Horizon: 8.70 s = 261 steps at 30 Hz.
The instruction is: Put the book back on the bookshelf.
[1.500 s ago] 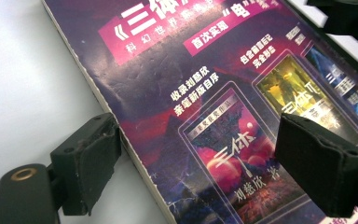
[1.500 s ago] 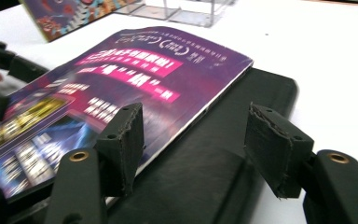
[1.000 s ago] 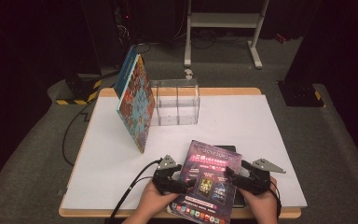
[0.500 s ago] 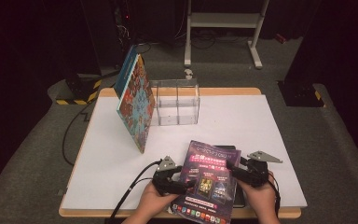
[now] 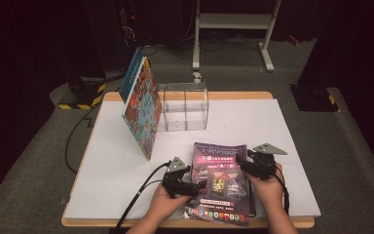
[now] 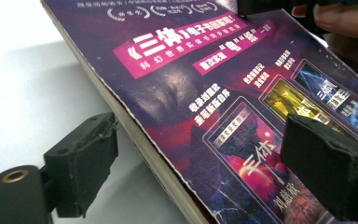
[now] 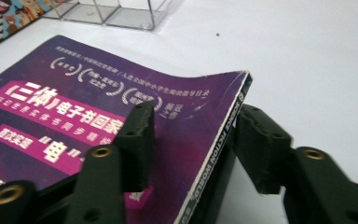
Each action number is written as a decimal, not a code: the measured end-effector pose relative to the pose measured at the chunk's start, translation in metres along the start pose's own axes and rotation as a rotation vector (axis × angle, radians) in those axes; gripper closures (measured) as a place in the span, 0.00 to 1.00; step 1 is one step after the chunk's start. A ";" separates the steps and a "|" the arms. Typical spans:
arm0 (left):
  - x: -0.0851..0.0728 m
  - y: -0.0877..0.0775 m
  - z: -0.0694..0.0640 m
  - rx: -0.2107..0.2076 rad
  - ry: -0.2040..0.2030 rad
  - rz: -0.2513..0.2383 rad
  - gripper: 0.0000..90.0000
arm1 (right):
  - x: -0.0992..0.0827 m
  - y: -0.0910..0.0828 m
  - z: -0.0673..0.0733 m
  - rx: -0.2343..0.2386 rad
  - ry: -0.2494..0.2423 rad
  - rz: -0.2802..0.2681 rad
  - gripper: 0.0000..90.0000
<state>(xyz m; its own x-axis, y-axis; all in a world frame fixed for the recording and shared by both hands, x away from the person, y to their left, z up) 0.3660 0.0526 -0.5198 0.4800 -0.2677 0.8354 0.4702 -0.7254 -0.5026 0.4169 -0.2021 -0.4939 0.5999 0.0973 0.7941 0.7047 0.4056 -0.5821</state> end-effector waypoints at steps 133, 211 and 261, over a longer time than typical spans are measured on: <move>0.004 -0.136 0.067 0.357 0.179 -0.397 0.53 | 0.059 -0.022 0.161 0.454 -0.197 -0.276 0.62; 0.110 -0.078 -0.016 0.186 0.186 -0.382 0.11 | 0.014 -0.020 0.155 0.431 -0.117 -0.250 0.76; 0.090 -0.112 -0.004 0.357 0.362 -0.329 0.90 | -0.027 -0.061 0.044 0.231 -0.052 -0.264 0.65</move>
<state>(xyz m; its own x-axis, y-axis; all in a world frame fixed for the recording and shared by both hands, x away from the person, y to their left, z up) 0.3530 0.1074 -0.3873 0.0143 -0.3092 0.9509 0.8006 -0.5662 -0.1961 0.3410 -0.1895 -0.4724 0.3844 0.0053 0.9232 0.7250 0.6173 -0.3055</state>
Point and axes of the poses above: each handheld gripper's, and its own axes: y roughly forward along the jaws, x roughly out of its top, z roughly to its left, the point moved 4 cm from there along y, roughly forward along the jaws, and after that the axes turned 6 degrees about y, right-handed, at the moved point
